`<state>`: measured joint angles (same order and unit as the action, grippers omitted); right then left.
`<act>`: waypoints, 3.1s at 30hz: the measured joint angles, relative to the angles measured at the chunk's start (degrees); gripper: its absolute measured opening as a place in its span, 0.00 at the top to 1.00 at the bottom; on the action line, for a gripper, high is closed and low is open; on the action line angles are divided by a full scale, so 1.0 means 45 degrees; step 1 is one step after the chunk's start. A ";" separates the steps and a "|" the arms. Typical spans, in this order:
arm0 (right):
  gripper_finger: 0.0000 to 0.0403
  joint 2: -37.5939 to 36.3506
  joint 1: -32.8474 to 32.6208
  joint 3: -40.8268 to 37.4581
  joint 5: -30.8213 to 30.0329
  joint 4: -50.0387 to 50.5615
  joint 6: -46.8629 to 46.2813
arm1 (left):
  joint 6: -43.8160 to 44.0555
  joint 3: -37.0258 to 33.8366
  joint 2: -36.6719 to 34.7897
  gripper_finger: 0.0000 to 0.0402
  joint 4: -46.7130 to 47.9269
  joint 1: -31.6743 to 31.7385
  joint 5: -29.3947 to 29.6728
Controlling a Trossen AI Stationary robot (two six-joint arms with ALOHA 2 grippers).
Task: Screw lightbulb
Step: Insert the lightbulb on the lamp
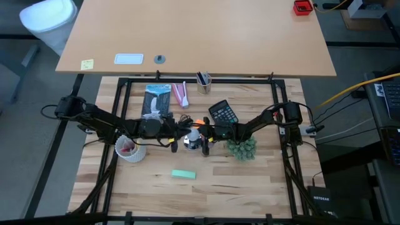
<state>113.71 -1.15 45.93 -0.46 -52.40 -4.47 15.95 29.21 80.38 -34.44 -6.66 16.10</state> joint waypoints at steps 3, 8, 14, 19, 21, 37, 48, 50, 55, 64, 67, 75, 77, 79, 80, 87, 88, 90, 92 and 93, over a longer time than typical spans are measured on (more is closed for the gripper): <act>0.41 0.0005 -0.0010 0.0000 0.0020 -0.0014 0.0005 | 0.0018 0.0000 0.0003 1.00 -0.0002 -0.0015 0.0043; 0.36 0.0005 -0.0010 0.0000 0.0107 -0.0028 0.0043 | 0.0023 -0.0005 0.0004 1.00 0.0006 -0.0010 0.0113; 0.37 0.0002 0.0000 -0.0015 0.0240 -0.0210 0.0044 | 0.0038 -0.0015 0.0004 1.00 0.0014 -0.0010 0.0319; 0.39 -0.0099 0.0005 -0.0024 0.0235 -0.0157 0.0039 | 0.0050 -0.0024 -0.0050 1.00 0.0045 -0.0010 0.0648; 0.40 -0.0102 0.0015 -0.0024 0.0237 -0.0165 0.0039 | 0.0043 -0.0024 -0.0064 1.00 0.0056 -0.0010 0.0756; 0.50 -0.0217 0.0019 -0.0010 0.0252 0.0125 0.0053 | 0.0130 -0.0024 -0.0079 1.00 0.0068 0.0008 0.0786; 0.52 -0.1984 0.0010 -0.0034 0.0361 0.3634 0.0058 | 0.0130 -0.0024 -0.0079 1.00 0.0074 0.0015 0.0805; 0.52 -0.2294 0.0010 -0.0039 0.0365 0.4124 0.0059 | 0.0130 -0.0024 -0.0079 1.00 0.0073 0.0015 0.0805; 0.52 -0.2807 0.0015 -0.0034 0.0368 0.5699 0.0061 | 0.0130 -0.0024 -0.0079 1.00 0.0074 0.0015 0.0805; 0.52 -0.3631 0.0000 -0.0029 0.0734 0.6557 0.0058 | 0.0072 -0.0024 -0.0084 1.00 0.0075 0.0015 0.0805; 0.52 -0.4217 0.0000 -0.0016 0.0735 0.6892 0.0058 | 0.0086 -0.0024 -0.0084 1.00 0.0077 0.0015 0.0805; 0.52 -0.5265 0.0000 -0.0015 0.0237 0.7299 0.0068 | 0.0091 -0.0024 -0.0084 1.00 0.0080 0.0015 0.0805; 0.54 -0.5265 0.0010 -0.0015 0.0230 0.7284 0.0067 | 0.0098 -0.0024 -0.0084 1.00 0.0084 0.0015 0.0802; 0.58 -0.5265 0.0010 -0.0015 0.0229 0.7308 0.0068 | 0.0110 -0.0024 -0.0084 1.00 0.0079 0.0015 0.0804; 0.61 -0.5265 0.0010 -0.0015 0.0225 0.7339 0.0068 | 0.0110 -0.0024 -0.0084 1.00 0.0079 0.0015 0.0800; 0.83 -0.5260 0.0010 -0.0015 0.0215 0.7140 0.0107 | 0.0120 -0.0024 -0.0084 1.00 0.0079 0.0015 0.0803; 0.86 -0.5260 0.0010 -0.0015 0.0215 0.7140 0.0108 | 0.0113 -0.0024 -0.0084 1.00 0.0075 0.0015 0.0805; 0.92 -0.5260 0.0010 -0.0015 0.0211 0.7131 0.0112 | 0.0096 -0.0024 -0.0084 1.00 0.0079 0.0015 0.0805; 0.97 -0.5260 0.0010 -0.0015 0.0206 0.7136 0.0112 | 0.0112 -0.0024 -0.0084 1.00 0.0079 0.0015 0.0800; 0.98 -0.5260 0.0010 -0.0015 0.0202 0.7131 0.0112 | 0.0115 -0.0024 -0.0084 1.00 0.0079 0.0015 0.0800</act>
<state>90.04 -1.10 45.87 0.45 -20.32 -3.97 16.47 29.10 80.01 -34.09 -6.59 19.70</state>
